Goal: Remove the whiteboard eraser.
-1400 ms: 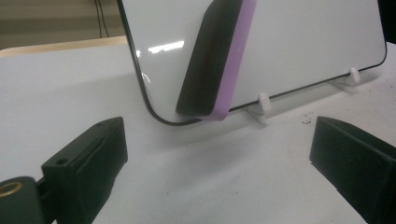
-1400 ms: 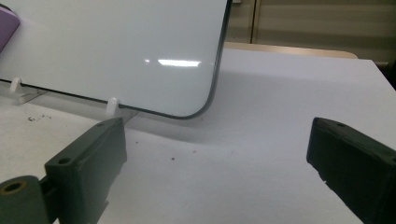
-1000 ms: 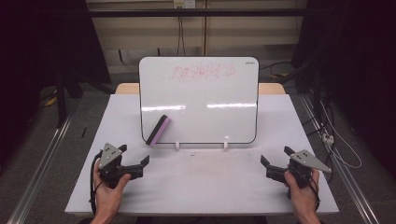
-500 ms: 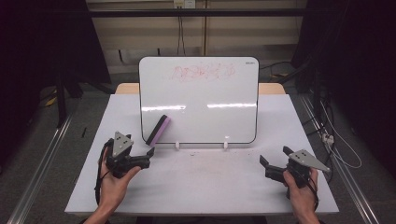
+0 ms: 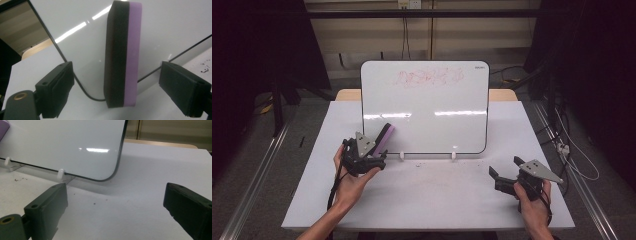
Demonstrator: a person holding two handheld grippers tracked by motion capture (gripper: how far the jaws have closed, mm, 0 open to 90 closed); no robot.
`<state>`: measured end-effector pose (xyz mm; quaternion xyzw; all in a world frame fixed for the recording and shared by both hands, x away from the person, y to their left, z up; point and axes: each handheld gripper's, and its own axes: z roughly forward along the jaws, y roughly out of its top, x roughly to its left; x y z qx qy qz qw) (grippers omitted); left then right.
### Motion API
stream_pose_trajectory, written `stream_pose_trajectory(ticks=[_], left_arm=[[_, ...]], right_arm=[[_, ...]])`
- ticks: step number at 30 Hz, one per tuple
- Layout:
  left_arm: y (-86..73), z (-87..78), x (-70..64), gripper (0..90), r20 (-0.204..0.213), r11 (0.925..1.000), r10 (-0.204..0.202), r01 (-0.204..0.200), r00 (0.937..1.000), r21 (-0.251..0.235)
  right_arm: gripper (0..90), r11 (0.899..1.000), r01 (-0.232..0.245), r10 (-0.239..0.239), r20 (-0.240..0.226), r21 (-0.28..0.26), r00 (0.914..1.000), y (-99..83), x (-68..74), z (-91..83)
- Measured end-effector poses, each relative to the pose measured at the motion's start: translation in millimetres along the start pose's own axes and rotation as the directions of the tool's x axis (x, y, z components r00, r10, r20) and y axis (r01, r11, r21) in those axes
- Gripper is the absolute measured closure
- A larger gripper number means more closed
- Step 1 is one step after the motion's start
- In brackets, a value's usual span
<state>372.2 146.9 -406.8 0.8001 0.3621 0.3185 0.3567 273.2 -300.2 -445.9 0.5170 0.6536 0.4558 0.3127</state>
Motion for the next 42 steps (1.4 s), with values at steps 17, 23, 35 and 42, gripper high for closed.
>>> stream_pose_trajectory(ticks=[17, 23, 35, 42], left_arm=[[-6.6, 6.9, -2.8, 49.3, -0.003, 0.9994, 0.012, -0.012, 0.9999, 0.031], [-7.6, 9.8, -4.8, 55.3, -0.010, 0.9986, 0.019, -0.019, 0.9998, 0.050], [-7.8, 11.4, -6.5, 62.7, -0.013, 0.9979, 0.029, -0.028, 0.9995, 0.059], [-8.1, 11.4, -6.0, 63.3, -0.008, 0.9981, 0.024, -0.024, 0.9997, 0.056]], right_arm=[[5.9, 1.000, 0.008, -0.008, -0.004, 0.002, 1.0000, 0.4, 1.4, 0.4], [6.0, 1.000, 0.007, -0.007, -0.006, 0.005, 1.0000, 0.4, 2.3, 1.4], [6.2, 1.000, 0.004, -0.004, -0.008, 0.003, 1.0000, 0.3, 2.1, 1.4], [6.4, 1.000, 0.003, -0.003, -0.007, 0.003, 1.0000, 0.2, 1.7, 1.4]])
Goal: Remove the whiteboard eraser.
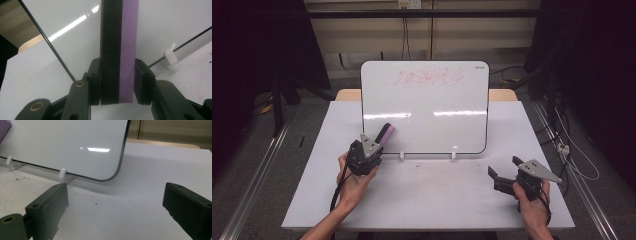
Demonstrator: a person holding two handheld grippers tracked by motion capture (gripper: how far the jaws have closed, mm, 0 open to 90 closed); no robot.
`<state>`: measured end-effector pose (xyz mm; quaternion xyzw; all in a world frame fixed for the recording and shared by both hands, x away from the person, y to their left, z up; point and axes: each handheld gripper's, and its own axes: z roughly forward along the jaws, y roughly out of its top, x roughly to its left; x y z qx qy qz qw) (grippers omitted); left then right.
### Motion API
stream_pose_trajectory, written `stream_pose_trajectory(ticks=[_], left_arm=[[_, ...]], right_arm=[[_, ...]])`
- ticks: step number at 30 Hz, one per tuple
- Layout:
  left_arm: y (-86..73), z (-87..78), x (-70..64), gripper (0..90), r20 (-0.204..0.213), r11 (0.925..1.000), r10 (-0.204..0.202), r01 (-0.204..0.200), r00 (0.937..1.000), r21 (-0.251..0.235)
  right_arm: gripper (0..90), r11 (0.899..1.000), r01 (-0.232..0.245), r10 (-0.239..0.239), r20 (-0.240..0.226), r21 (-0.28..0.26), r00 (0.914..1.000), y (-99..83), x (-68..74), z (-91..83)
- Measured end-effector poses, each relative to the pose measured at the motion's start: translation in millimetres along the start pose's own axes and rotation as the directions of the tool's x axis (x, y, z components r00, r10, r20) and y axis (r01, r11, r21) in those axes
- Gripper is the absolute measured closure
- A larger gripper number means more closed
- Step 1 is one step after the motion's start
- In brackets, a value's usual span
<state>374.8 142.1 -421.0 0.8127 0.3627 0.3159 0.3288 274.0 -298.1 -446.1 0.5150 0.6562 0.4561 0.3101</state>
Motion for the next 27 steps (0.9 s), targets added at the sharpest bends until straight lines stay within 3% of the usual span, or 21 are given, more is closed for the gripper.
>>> stream_pose_trajectory(ticks=[7, 13, 17, 27], left_arm=[[1.4, -4.0, -0.5, 63.7, 0.020, 0.9998, -0.006, 0.007, 0.9998, -0.020], [2.3, -11.2, 2.1, 63.7, 0.035, 0.9974, -0.030, 0.032, 0.9989, -0.064], [2.9, -15.6, 4.1, 63.7, 0.064, 0.9944, -0.058, 0.063, 0.9962, -0.084], [9.5, -23.8, -0.4, 63.6, 0.125, 0.9887, -0.072, 0.088, 0.9895, -0.122]], right_arm=[[6.3, 1.000, -0.004, 0.004, -0.001, 0.000, 1.0000, -0.2, -0.1, 0.0], [6.3, 1.000, -0.005, 0.005, -0.006, -0.002, 1.0000, -0.1, 0.4, -0.3], [5.7, 1.000, -0.012, 0.012, -0.016, -0.006, 0.9998, 0.5, 0.4, 0.4], [5.0, 0.999, -0.043, 0.041, -0.053, -0.031, 0.9978, 4.5, 9.3, 5.5]])
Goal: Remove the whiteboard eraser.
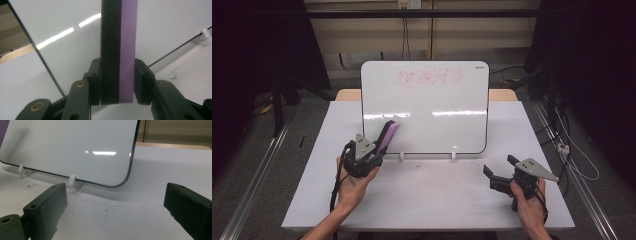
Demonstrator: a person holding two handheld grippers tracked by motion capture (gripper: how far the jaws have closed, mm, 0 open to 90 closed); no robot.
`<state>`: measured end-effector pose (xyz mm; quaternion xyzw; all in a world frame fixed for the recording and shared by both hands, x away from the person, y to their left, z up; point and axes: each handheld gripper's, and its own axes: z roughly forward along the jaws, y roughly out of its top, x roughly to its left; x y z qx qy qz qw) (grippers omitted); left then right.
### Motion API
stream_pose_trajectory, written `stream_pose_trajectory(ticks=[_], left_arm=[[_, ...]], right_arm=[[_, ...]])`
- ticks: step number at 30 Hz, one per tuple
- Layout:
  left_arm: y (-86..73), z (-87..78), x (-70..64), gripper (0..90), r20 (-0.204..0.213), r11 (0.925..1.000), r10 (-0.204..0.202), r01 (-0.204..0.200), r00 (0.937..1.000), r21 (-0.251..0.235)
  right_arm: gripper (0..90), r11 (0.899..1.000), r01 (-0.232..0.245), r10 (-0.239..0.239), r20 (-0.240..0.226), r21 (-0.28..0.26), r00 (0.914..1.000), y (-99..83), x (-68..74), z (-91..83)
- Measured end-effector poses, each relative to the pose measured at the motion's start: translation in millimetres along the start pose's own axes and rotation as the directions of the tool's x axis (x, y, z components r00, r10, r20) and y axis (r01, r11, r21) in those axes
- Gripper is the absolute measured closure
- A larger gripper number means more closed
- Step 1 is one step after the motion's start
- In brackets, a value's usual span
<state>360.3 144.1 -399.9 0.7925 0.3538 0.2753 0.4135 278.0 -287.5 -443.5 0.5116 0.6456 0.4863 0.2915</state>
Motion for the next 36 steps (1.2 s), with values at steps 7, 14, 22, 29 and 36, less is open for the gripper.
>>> stream_pose_trajectory(ticks=[7, 14, 22, 29, 36], left_arm=[[15.8, 7.5, -13.6, 63.6, 0.060, 0.9996, -0.004, 0.005, 0.9982, -0.028], [33.1, 14.1, -32.0, 63.5, 0.133, 0.9969, -0.008, 0.019, 0.9910, -0.076], [58.3, 27.7, -50.6, 63.5, 0.185, 0.9964, 0.016, 0.000, 0.9827, -0.085], [62.7, 33.7, -65.7, 63.5, 0.231, 0.9931, 0.002, 0.025, 0.9730, -0.114], [57.6, 31.4, -68.1, 63.6, 0.246, 0.9876, -0.039, 0.075, 0.9684, -0.138]], right_arm=[[4.5, 0.999, 0.008, -0.009, -0.047, -0.032, 0.9989, 5.2, 13.5, 10.2], [3.4, 0.999, 0.025, -0.029, -0.113, -0.039, 0.9932, 14.6, 34.5, 23.5], [3.4, 0.996, 0.027, -0.045, -0.222, -0.082, 0.9741, 37.4, 58.8, 42.1], [2.3, 0.987, -0.057, 0.012, -0.285, -0.151, 0.9585, 49.4, 67.1, 56.2], [1.3, 0.976, -0.117, 0.056, -0.313, -0.181, 0.9480, 54.5, 71.2, 66.3]])
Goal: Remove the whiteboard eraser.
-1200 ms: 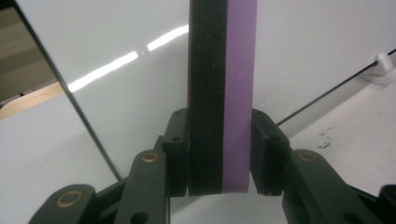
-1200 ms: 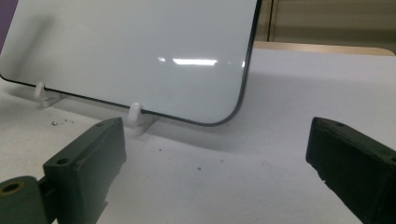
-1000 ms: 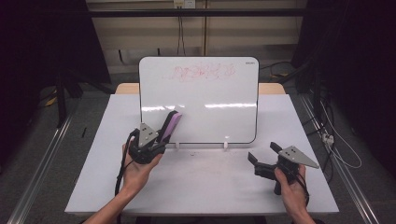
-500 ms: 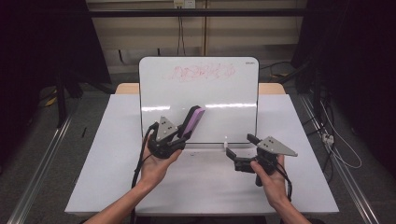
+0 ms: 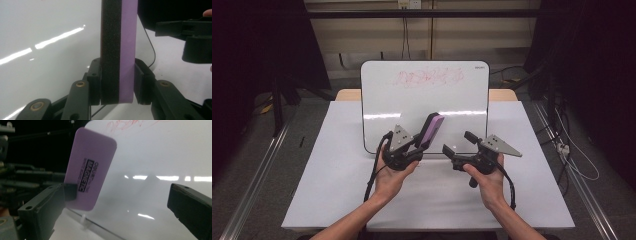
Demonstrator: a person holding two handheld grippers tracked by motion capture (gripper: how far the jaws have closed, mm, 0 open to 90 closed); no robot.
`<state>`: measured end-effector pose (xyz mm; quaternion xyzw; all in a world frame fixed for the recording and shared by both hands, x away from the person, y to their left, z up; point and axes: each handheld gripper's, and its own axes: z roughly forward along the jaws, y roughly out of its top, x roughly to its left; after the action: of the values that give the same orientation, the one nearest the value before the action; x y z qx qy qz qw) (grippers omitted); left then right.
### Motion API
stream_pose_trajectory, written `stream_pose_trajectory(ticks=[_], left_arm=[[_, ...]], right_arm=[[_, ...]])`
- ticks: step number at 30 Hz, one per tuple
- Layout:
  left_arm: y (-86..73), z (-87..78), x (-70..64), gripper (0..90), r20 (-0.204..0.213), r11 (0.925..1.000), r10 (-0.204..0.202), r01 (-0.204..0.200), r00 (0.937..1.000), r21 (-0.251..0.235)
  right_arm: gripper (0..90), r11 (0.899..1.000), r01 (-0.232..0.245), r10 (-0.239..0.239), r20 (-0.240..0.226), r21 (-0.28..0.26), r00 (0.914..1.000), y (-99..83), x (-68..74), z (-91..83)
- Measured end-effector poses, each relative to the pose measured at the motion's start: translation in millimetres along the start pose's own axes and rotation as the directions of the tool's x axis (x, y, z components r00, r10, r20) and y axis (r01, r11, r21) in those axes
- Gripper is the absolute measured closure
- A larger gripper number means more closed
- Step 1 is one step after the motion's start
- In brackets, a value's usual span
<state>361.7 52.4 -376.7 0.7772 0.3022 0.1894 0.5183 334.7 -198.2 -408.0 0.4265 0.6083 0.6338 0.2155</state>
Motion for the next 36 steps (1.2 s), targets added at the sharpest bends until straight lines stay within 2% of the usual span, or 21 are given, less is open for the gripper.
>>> stream_pose_trajectory(ticks=[1, 6, 8, 11, 12, 15, 18, 20, 24, 30, 34, 36], left_arm=[[-0.3, -1.5, 1.1, 63.6, 0.011, 0.9996, -0.027, 0.027, 0.9996, -0.008], [0.0, -3.4, 1.5, 63.6, 0.011, 0.9991, -0.038, 0.038, 0.9992, -0.020], [-0.3, -2.9, 1.5, 63.5, 0.014, 0.9989, -0.042, 0.042, 0.9990, -0.020], [-2.2, -1.1, 0.3, 63.6, 0.022, 0.9986, -0.050, 0.050, 0.9985, -0.017], [-2.2, -1.1, 0.3, 63.5, 0.022, 0.9986, -0.050, 0.050, 0.9985, -0.017], [-4.3, 1.2, 0.0, 63.6, 0.026, 0.9983, -0.057, 0.058, 0.9980, -0.010], [-4.5, 1.7, 0.3, 63.5, 0.031, 0.9978, -0.066, 0.066, 0.9973, -0.008], [-4.4, 1.6, 0.1, 63.5, 0.032, 0.9976, -0.068, 0.069, 0.9971, -0.010], [-4.6, 0.4, 0.6, 63.5, 0.035, 0.9970, -0.075, 0.076, 0.9965, -0.014], [-6.5, 2.1, -0.5, 63.5, 0.037, 0.9967, -0.080, 0.081, 0.9961, -0.010], [-7.0, 2.9, -0.7, 63.5, 0.038, 0.9967, -0.081, 0.081, 0.9960, -0.006], [-9.1, 3.9, -0.8, 63.5, 0.038, 0.9961, -0.088, 0.088, 0.9954, -0.007]], right_arm=[[1.4, 1.000, -0.022, 0.021, -0.019, -0.022, 0.9996, 2.1, 1.4, 4.4], [4.3, 0.994, -0.039, 0.035, -0.041, -0.097, 0.9985, 6.2, 10.3, 16.4], [8.7, 0.989, -0.058, 0.052, -0.045, -0.137, 0.9976, 5.8, 13.5, 20.3], [9.9, 0.980, -0.076, 0.071, -0.033, -0.186, 0.9969, 4.0, 16.6, 25.7], [9.9, 0.980, -0.076, 0.071, -0.033, -0.186, 0.9969, 4.0, 16.6, 25.7], [14.5, 0.969, -0.117, 0.110, -0.044, -0.218, 0.9930, 1.7, 18.8, 31.4], [22.7, 0.966, -0.132, 0.123, -0.056, -0.223, 0.9909, -0.6, 19.5, 34.4], [24.7, 0.965, -0.137, 0.128, -0.053, -0.224, 0.9903, -2.6, 20.9, 35.8], [32.4, 0.957, -0.185, 0.174, -0.070, -0.225, 0.9823, -5.4, 22.0, 37.0], [38.0, 0.954, -0.216, 0.203, -0.082, -0.205, 0.9757, -9.1, 21.7, 40.5], [40.1, 0.948, -0.253, 0.239, -0.093, -0.192, 0.9665, -13.7, 22.0, 41.9], [41.0, 0.942, -0.282, 0.267, -0.105, -0.181, 0.9580, -15.5, 20.2, 42.5]])
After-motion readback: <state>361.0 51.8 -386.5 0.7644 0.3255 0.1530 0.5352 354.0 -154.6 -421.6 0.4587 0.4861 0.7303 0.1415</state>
